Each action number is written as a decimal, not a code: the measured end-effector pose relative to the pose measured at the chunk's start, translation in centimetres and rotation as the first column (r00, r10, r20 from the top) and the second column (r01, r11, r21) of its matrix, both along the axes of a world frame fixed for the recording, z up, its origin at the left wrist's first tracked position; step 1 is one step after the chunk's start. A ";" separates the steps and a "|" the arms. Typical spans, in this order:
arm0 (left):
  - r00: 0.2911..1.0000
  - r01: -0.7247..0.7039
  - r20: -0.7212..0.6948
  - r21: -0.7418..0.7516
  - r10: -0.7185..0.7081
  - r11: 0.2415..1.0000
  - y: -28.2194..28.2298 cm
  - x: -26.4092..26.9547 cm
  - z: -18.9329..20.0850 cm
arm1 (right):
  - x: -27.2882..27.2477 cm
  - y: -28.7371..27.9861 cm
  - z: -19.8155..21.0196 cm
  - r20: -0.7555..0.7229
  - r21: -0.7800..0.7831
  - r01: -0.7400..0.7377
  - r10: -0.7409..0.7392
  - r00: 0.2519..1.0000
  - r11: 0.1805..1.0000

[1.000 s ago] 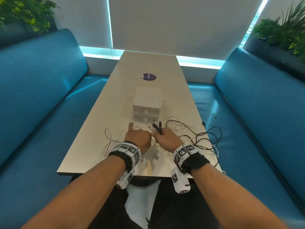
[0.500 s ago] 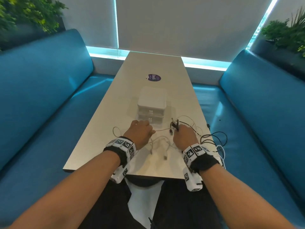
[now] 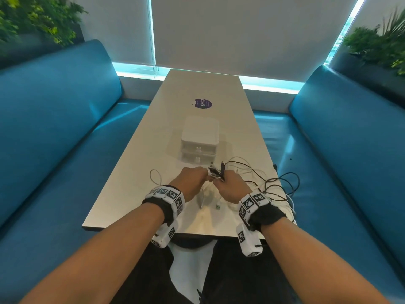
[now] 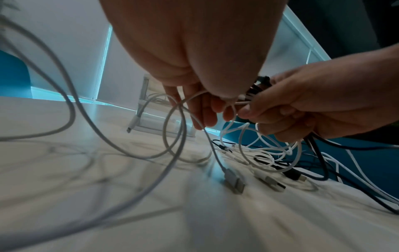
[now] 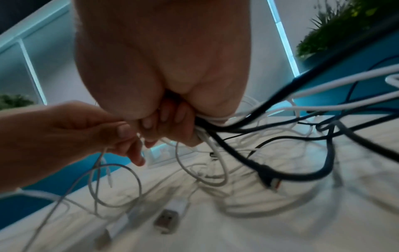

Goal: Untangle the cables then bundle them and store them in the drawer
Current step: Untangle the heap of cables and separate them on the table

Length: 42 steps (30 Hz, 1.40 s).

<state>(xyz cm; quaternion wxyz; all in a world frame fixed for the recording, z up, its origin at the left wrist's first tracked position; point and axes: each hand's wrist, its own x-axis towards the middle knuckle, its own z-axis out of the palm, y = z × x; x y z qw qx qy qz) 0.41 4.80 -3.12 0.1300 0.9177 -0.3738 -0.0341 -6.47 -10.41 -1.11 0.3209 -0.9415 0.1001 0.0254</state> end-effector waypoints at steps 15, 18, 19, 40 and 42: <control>0.989 -0.140 0.074 0.199 0.127 0.970 1.1 0.1 0.5 | -0.1 -1.8 -0.5 0.183 -0.105 0.208 -0.187 0.965 0.972; 0.994 -0.097 0.064 0.194 0.086 0.976 0.2 -0.6 0.8 | 0.0 -0.2 -0.2 0.212 -0.092 0.096 -0.074 0.974 0.991; 0.996 -0.078 0.060 0.177 0.069 0.981 -0.1 -0.8 0.9 | 0.1 0.1 -0.2 0.180 -0.093 0.052 -0.034 0.983 0.994; 0.989 -0.144 0.083 0.261 0.126 0.954 3.4 1.1 -0.7 | -0.3 -3.9 -1.4 0.069 -0.180 0.252 -0.244 0.967 0.951; 0.987 -0.153 0.091 0.267 0.133 0.951 2.9 0.8 -0.4 | -0.3 -2.7 -1.3 0.140 -0.133 0.234 -0.215 0.966 0.963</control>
